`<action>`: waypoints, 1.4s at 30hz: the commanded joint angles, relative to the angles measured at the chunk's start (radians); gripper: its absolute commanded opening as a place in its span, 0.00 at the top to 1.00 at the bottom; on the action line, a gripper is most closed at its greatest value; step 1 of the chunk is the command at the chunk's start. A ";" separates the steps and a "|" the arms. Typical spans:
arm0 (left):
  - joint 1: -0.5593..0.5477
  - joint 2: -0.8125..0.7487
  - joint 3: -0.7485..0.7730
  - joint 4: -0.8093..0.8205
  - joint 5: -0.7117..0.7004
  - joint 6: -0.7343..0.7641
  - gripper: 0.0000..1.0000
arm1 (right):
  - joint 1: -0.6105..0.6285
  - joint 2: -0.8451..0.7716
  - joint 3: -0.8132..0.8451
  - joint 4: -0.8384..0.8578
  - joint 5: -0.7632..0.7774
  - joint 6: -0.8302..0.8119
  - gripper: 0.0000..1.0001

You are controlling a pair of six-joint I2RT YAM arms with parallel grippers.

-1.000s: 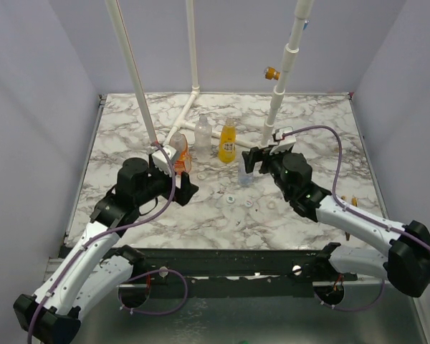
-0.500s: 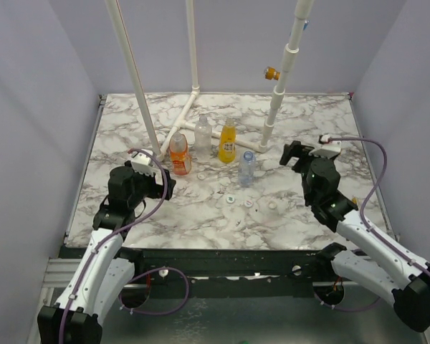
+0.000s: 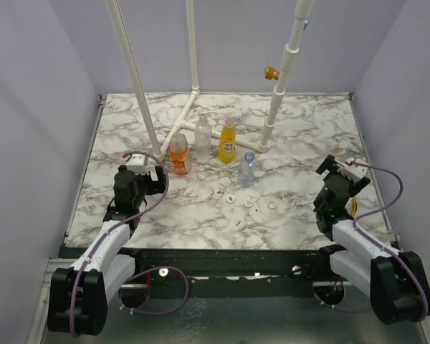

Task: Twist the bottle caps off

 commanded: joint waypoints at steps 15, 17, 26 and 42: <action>0.175 0.333 -0.025 0.459 0.191 0.066 0.01 | -0.184 0.388 0.023 0.280 -0.251 0.061 0.00; 0.179 0.374 -0.038 0.541 0.187 0.079 0.01 | -0.187 0.437 0.036 0.323 -0.271 0.052 0.00; 0.199 0.542 -0.049 0.863 0.119 0.011 0.01 | -0.197 0.576 0.056 0.473 -0.353 0.043 0.00; 0.201 0.766 0.026 0.958 0.106 -0.023 0.01 | -0.309 0.653 0.138 0.394 -0.779 -0.007 0.00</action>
